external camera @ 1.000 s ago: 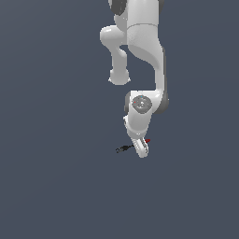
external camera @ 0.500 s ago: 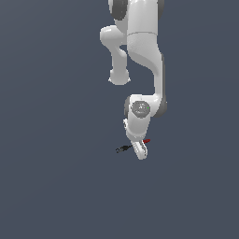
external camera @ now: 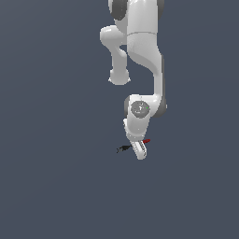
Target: Pick up the object and move it to a goal position.
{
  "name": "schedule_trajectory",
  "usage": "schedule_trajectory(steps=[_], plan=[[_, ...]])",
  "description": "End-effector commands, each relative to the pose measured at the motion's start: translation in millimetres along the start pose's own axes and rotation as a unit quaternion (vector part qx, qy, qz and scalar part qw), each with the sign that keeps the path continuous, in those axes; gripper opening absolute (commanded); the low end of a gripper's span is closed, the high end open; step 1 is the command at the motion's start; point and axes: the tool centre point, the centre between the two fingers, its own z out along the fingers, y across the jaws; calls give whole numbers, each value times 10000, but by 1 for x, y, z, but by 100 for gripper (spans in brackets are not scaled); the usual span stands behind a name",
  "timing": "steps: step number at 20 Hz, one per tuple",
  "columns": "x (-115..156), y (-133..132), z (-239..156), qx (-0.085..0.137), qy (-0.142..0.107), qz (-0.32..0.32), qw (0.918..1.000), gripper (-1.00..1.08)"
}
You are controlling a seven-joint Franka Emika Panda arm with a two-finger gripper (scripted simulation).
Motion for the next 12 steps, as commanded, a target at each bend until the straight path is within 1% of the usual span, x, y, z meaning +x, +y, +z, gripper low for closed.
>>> schedule_trajectory(steps=[1,7,12], plan=[[0,0,-1,-2,1,1,10000,-100],[-12,2,-15,-2,-1,0,10000,-100],[-31,5,-40,-2,-4,-2,10000,-100]])
